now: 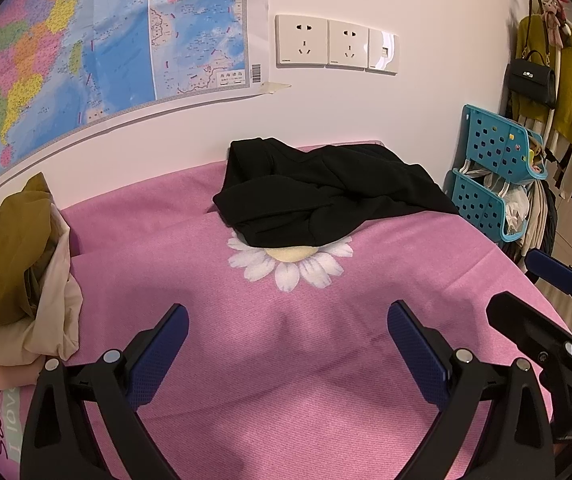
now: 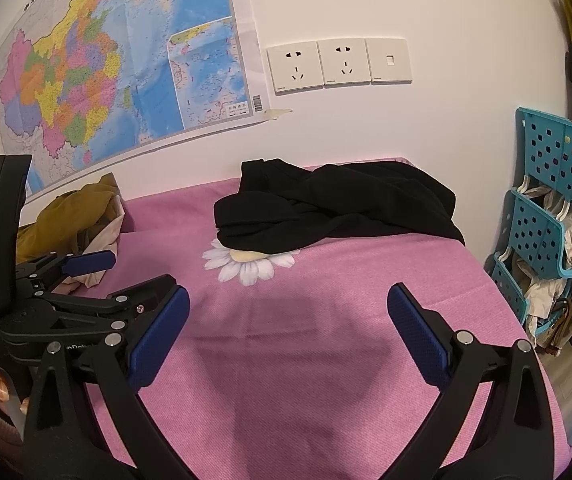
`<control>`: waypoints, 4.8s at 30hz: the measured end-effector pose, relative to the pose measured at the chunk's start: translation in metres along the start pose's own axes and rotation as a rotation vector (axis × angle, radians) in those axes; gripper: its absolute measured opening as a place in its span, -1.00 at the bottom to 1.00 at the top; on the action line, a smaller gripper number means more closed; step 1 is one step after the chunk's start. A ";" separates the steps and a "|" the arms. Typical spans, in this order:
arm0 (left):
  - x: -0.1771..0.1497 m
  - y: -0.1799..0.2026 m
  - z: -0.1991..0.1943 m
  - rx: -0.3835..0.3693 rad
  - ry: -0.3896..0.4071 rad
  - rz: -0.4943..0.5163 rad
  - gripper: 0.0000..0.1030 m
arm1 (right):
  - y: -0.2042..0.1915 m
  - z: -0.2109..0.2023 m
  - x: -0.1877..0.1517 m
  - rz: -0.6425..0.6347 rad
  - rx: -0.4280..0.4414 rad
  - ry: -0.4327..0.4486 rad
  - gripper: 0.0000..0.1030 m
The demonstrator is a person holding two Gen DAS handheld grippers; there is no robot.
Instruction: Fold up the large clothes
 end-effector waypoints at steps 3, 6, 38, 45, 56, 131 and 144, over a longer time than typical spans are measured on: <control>0.000 0.001 0.000 0.000 0.000 -0.002 0.87 | 0.000 0.001 0.000 -0.002 0.001 -0.002 0.89; 0.000 0.001 0.000 0.000 -0.001 -0.001 0.87 | 0.000 0.002 0.001 -0.001 0.004 -0.002 0.89; 0.037 -0.069 0.080 0.060 -0.119 -0.102 0.87 | -0.010 0.134 0.079 -0.289 0.004 -0.059 0.89; 0.042 -0.092 0.117 0.073 -0.155 -0.133 0.87 | -0.021 0.229 0.098 -0.390 -0.025 -0.130 0.89; 0.043 -0.109 0.145 0.057 -0.187 -0.174 0.87 | -0.017 0.247 0.104 -0.440 0.142 -0.184 -0.84; 0.060 -0.072 0.164 -0.240 -0.164 -0.005 0.87 | 0.113 0.140 0.232 -0.094 0.138 0.128 -0.86; 0.171 -0.012 0.191 -0.191 -0.068 0.094 -0.91 | 0.166 0.055 0.290 -0.008 0.003 0.304 -0.87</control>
Point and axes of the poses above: each gripper's, at about its wrist camera, not at the fingertips, and z roughly the way its jaws point, y to its right, x to its top, the point moved 7 cm from there along z, roughly the way its jaws point, and after that the axes turned 14 degrees about -x, right-handed, at the moved point
